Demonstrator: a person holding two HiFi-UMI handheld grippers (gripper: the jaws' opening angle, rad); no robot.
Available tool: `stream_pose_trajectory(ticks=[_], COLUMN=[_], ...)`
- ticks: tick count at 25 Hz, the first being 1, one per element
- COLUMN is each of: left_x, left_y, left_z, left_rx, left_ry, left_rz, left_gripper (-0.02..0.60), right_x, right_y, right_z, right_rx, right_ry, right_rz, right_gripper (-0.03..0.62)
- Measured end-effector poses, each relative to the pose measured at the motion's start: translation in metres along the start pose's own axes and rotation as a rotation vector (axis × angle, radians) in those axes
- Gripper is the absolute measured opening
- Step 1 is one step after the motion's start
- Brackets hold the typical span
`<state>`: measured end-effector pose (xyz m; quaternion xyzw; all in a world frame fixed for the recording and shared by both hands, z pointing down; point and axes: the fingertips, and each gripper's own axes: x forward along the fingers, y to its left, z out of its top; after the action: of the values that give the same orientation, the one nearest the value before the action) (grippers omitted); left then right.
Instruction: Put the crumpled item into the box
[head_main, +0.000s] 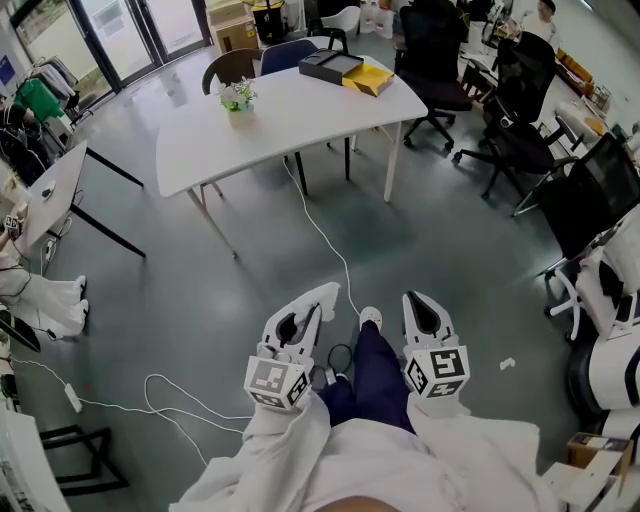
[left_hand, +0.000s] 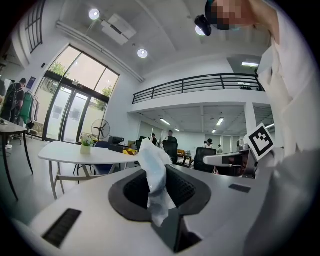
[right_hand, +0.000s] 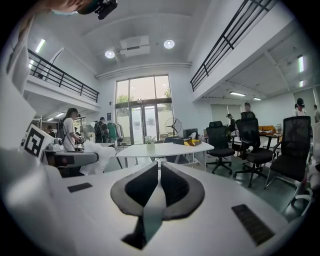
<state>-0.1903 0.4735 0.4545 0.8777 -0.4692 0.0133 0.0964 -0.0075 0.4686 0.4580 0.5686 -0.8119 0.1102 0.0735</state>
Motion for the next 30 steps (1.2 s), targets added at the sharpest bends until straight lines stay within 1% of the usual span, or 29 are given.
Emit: stream_pose_trajectory(ticks=[8,14,20,24,30], left_x=[0.046,0.099,0.148,0.177,0.214], left_y=[0.019,0.039,0.062,0.067,0.081], left_z=[0.006,0.016,0.021,0.026,0.029], left_rx=[0.012,0.010,-0.024,-0.047,-0.052], left_ry=[0.006,0.016,0.008,0.007,0.010], left_rz=[0.009,0.013,0.029,0.025,0.053], left_gripper=[0.078,0.080,0.080,0.080,0.080], right_x=[0.049,0.100,0.142,0.165,0.200], right_y=[-0.022,-0.048,-0.074,-0.097,-0.120], right_z=[0.006,0.021,0.036,0.042,0.048], right_rx=[0.016,0.031,0.008,0.024,0.025], right_ry=[0.009,0.021,0.028,0.039,0.048], right_rz=[0.051,0.074,0.092,0.087,0.116], right_gripper=[0.040,0.040,0.040,0.040,0.040])
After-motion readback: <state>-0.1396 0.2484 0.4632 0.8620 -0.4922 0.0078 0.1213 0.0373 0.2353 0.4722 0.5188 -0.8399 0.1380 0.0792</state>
